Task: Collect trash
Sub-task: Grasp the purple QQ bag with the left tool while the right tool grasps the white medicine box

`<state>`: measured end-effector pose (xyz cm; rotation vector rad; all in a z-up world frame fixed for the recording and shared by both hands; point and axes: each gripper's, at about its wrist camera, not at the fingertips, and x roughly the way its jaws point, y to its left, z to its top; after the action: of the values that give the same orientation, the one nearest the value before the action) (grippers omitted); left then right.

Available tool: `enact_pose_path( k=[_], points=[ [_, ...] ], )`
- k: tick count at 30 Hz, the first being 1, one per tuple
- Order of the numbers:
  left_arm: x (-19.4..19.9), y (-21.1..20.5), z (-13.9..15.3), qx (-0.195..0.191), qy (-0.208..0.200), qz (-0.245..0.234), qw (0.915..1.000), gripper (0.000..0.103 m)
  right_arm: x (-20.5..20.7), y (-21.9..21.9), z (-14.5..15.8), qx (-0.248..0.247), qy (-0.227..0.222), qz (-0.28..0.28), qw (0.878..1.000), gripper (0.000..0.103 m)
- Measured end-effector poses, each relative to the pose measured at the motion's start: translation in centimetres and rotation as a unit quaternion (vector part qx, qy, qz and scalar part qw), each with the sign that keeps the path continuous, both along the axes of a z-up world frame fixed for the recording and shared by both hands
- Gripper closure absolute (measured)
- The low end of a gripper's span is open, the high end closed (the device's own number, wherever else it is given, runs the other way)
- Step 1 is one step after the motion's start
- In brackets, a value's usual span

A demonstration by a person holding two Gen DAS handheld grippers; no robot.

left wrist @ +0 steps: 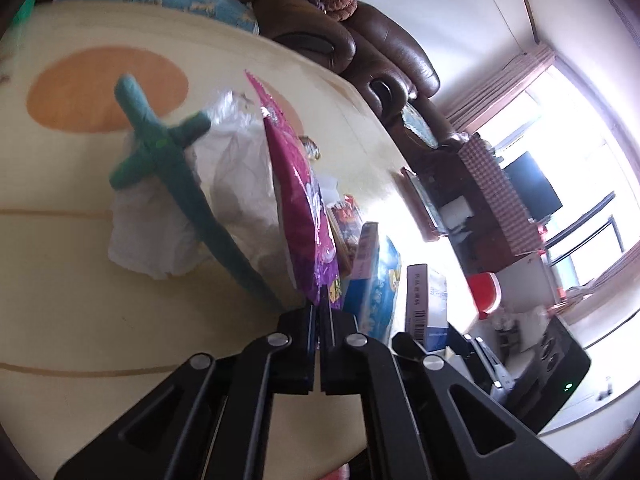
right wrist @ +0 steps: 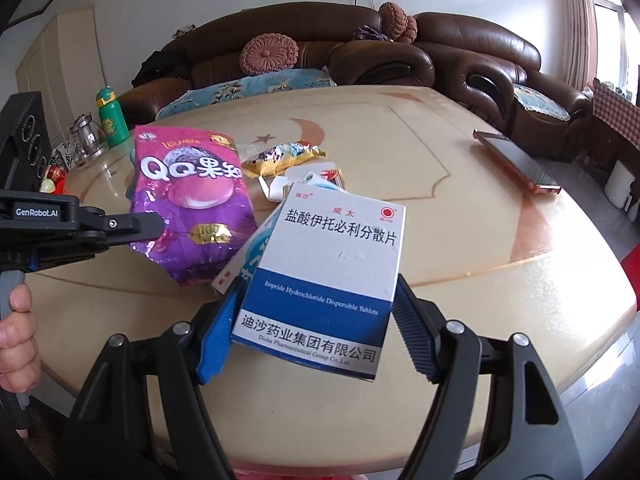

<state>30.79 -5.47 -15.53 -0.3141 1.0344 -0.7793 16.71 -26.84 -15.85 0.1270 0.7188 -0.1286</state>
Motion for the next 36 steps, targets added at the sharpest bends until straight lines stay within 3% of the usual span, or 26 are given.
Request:
enact_pose_path(
  k=[24, 27, 29, 32, 34, 36],
  points=[
    [-4.5, 0.3, 4.9, 0.041, -0.069, 0.0, 0.9968, 0.102, -2.0, 0.9, 4.2, -0.018, -0.053, 0.012, 0.998, 0.035],
    [-5.4, 0.6, 5.4, 0.043, -0.072, -0.003, 0.9965, 0.102, -2.5, 1.0, 5.0, -0.02, -0.061, 0.015, 0.998, 0.039],
    [-6.0, 0.8, 5.5, 0.045, -0.072, -0.005, 0.9964, 0.102, -2.5, 1.3, 5.3, -0.027, -0.059, 0.014, 0.998, 0.077],
    [-6.4, 1.2, 4.8, 0.048, -0.064, -0.002, 0.9968, 0.102, -1.3, 1.4, 3.9, -0.056, -0.036, 0.008, 0.998, 0.08],
    [-6.8, 1.8, 4.2, 0.05, -0.056, 0.007, 0.9972, 0.102, -0.6, 1.3, 3.0, -0.072, -0.046, 0.006, 0.996, 0.08],
    [-7.4, 2.2, 4.1, 0.049, -0.057, 0.01, 0.9972, 0.102, -0.3, 0.7, 3.2, -0.05, -0.038, 0.012, 0.998, 0.081]
  ],
)
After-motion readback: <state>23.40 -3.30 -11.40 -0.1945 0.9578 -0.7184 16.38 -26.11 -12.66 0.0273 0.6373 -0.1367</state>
